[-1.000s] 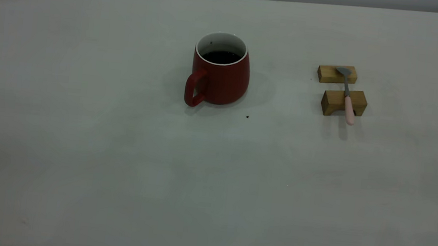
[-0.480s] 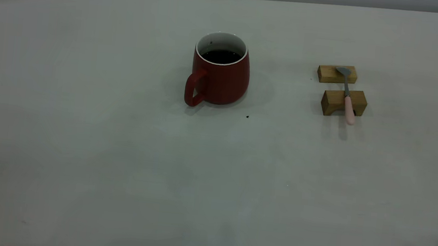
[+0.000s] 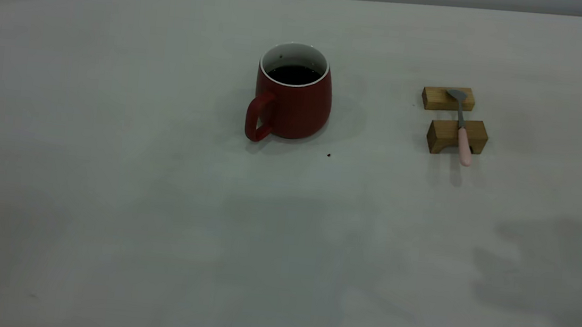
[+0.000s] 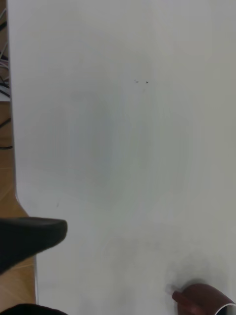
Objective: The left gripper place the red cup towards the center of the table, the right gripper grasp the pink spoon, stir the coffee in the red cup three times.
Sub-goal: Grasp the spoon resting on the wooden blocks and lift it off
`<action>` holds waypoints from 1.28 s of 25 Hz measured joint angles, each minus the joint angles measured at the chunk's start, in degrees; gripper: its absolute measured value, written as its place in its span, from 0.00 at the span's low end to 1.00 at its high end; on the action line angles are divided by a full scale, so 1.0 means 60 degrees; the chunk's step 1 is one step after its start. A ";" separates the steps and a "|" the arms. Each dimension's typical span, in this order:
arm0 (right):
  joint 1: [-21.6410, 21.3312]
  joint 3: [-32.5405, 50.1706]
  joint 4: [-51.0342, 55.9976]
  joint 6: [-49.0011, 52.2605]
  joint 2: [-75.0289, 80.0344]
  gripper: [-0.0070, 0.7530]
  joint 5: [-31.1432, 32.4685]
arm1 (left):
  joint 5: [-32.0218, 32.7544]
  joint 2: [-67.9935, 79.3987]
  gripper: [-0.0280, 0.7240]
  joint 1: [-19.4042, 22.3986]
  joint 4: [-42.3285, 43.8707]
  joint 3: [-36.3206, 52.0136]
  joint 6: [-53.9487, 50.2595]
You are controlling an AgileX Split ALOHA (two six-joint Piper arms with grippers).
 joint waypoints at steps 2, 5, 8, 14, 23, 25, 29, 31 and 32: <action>0.0295 -0.0495 0.0190 -0.0246 0.0903 0.76 -0.0193 | 0.0000 0.0000 0.58 0.0000 0.0000 0.0000 0.0000; 0.0859 -0.1349 0.0278 -0.0191 0.2291 0.76 -0.0380 | 0.0000 0.0000 0.58 0.0000 0.0000 0.0000 0.0000; 0.1318 -0.2266 0.0162 0.0404 0.3622 0.76 -0.0420 | 0.0000 0.0000 0.58 0.0000 0.0000 0.0000 0.0000; 0.1558 -0.4449 -0.2135 0.3337 0.6055 0.76 -0.0070 | 0.0000 0.0000 0.58 0.0000 0.0000 0.0000 0.0000; 0.1620 -0.7203 -0.4924 0.6569 0.8552 0.76 0.1202 | 0.0000 0.0000 0.58 0.0000 0.0000 0.0000 0.0000; 0.1712 -0.7545 -0.5024 0.6643 0.8911 0.76 0.1390 | 0.0000 0.0000 0.58 0.0000 0.0000 0.0000 0.0000; 0.1826 -0.7886 -0.5229 0.6730 0.9414 0.76 0.1461 | 0.0000 0.0000 0.58 0.0000 0.0000 0.0000 0.0000; 0.1826 -0.7896 -0.5290 0.6753 0.9604 0.76 0.1461 | 0.0000 0.0000 0.58 0.0000 0.0000 0.0000 0.0000; 0.1826 -0.7894 -0.5336 0.6755 0.9704 0.76 0.1451 | 0.0000 0.0000 0.58 0.0000 0.0000 0.0000 0.0000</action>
